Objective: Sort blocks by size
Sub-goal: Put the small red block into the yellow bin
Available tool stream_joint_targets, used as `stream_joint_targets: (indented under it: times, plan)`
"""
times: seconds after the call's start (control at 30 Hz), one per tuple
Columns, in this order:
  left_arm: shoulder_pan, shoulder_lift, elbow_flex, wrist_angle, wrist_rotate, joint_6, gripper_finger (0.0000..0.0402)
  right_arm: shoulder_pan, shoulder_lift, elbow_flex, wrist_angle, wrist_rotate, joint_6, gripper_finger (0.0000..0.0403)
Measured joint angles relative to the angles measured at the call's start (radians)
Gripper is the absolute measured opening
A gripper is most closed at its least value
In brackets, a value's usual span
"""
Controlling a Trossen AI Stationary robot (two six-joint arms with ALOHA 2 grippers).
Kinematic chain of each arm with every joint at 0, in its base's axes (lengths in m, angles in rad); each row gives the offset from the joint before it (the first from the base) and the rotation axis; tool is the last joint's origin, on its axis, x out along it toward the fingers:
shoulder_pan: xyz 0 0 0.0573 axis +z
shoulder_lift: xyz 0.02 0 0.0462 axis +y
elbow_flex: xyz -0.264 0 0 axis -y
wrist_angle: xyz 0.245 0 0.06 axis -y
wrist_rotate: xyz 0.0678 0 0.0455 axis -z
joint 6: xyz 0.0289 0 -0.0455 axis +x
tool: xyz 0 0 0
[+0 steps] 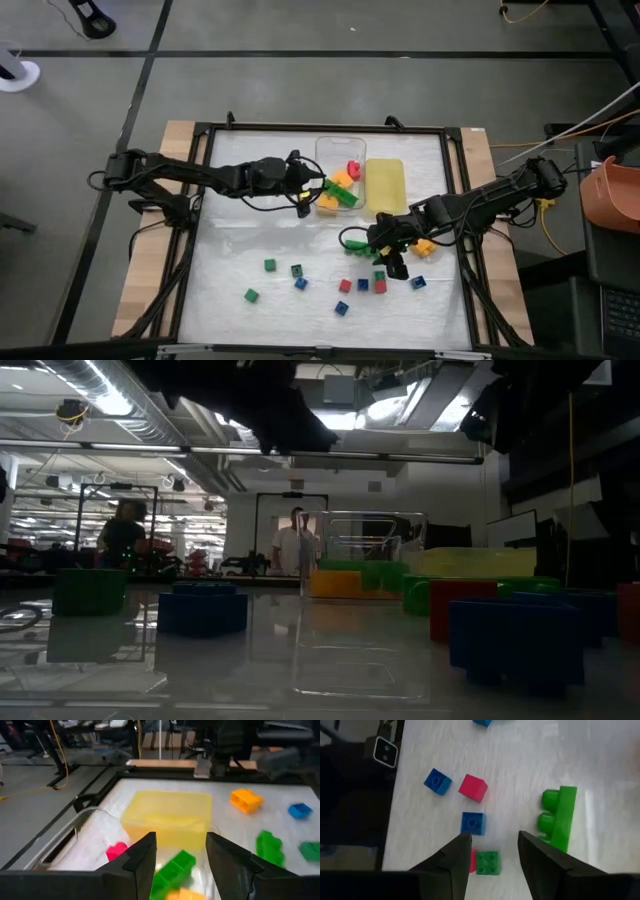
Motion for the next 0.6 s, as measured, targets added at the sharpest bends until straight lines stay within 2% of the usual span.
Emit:
stream_joint_targets:
  times: [0.1, 0.23, 0.4, 0.6]
  plan:
    - [-0.012, -0.056, 0.0, -0.106, 0.0, 0.0, 0.0157, 0.019, 0.0, 0.0, -0.011, -0.026, 0.044, 0.0163]
    - [-0.032, -0.118, 0.0, -0.247, 0.0, -0.031, 0.0157, 0.078, 0.0, 0.0, -0.016, -0.009, 0.05, 0.0163]
    - [-0.071, -0.15, 0.0, -0.377, 0.0, -0.067, 0.0157, 0.18, 0.0, 0.0, -0.014, 0.122, 0.054, 0.0163]
    - [-0.135, -0.147, 0.0, -0.435, 0.0, -0.09, 0.0157, 0.272, 0.0, 0.0, -0.011, 0.257, 0.126, 0.0163]
